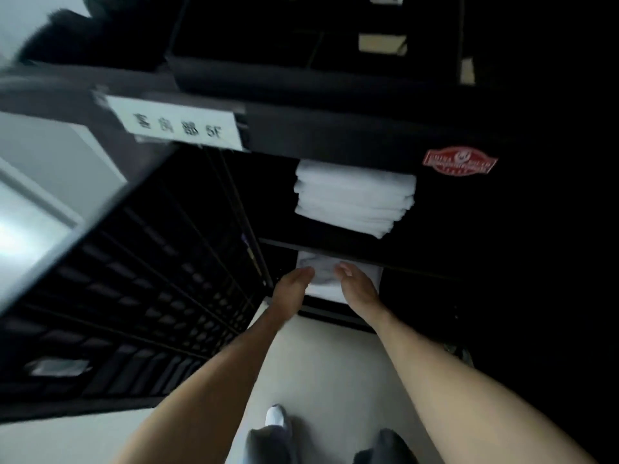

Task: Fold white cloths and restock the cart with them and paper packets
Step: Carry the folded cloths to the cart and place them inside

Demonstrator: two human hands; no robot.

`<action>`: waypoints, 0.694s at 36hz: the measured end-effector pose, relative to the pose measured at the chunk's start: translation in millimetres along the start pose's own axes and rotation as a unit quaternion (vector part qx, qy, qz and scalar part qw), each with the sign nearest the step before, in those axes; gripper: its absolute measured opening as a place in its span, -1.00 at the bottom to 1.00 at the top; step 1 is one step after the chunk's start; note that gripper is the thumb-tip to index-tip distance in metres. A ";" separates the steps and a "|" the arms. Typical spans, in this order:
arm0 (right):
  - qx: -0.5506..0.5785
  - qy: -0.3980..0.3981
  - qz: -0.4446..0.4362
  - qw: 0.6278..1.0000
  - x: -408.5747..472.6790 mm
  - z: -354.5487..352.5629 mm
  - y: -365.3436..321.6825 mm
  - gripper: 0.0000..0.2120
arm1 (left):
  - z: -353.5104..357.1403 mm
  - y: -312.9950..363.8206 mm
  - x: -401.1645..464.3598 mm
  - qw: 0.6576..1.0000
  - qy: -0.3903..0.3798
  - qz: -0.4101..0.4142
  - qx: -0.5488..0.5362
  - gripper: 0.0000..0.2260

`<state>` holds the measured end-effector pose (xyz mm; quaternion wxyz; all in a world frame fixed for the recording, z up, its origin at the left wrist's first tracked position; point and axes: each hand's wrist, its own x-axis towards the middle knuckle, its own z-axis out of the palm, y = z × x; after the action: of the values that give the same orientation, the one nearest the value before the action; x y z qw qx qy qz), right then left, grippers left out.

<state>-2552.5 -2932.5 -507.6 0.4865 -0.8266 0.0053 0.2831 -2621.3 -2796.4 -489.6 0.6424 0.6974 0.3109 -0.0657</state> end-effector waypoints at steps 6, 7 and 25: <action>0.037 -0.046 -0.050 0.997 -50.7 -19.8 -61.8 -0.56 | -20.6 65.6 -61.5 0.999 0.019 0.036 -0.032 -0.86; 0.036 -0.053 -0.059 0.996 -57.5 -24.4 -70.0 -0.55 | -23.9 73.0 -70.5 0.998 0.025 0.040 -0.035 -0.86; 0.113 -0.194 -0.200 0.954 -152.6 -24.9 -207.7 -0.65 | -96.7 158.9 -183.8 0.967 0.165 0.183 -0.058 -0.79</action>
<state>-2610.1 -2884.0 -259.9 0.6154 -0.6793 -0.2228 0.3321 -2715.4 -2767.0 -247.4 0.6225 0.7054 0.2828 0.1868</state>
